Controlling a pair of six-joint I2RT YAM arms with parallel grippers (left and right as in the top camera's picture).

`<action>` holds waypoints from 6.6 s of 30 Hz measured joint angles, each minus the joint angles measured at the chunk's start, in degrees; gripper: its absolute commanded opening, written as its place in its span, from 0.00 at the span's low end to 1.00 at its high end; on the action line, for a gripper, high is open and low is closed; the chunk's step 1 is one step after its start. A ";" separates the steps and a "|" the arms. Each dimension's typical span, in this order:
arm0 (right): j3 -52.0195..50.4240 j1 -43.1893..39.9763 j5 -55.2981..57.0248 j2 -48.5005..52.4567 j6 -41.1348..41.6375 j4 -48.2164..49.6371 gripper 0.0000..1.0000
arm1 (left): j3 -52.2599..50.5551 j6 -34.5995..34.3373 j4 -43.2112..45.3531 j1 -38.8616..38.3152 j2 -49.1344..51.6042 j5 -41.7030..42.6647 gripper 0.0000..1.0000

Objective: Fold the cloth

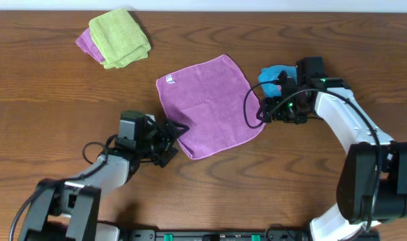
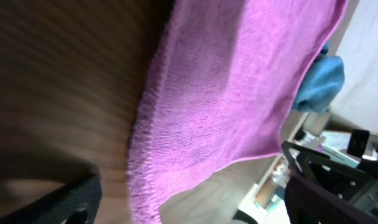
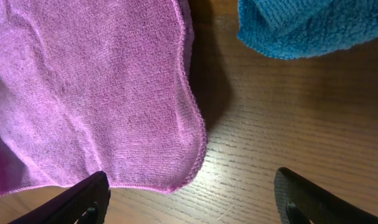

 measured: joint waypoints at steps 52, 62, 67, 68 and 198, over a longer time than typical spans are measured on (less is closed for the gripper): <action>-13.00 0.00 -3.21 -0.02 8.33 22.23 0.09 | 0.72 -1.16 3.34 -7.45 7.04 1.09 0.06; -13.00 0.00 -2.89 -0.02 8.09 17.68 0.02 | 0.72 6.14 1.33 -4.44 7.04 6.88 0.06; -13.09 0.31 -3.43 -0.02 7.58 10.45 0.01 | 0.72 11.72 -1.49 0.70 7.04 12.07 0.06; -13.09 0.66 -3.45 -0.02 7.54 9.42 0.02 | 0.72 12.72 -1.64 1.38 7.04 12.92 0.06; -6.86 9.42 5.53 0.00 16.17 32.06 0.90 | 33.57 28.24 -18.08 6.21 12.15 -14.67 0.06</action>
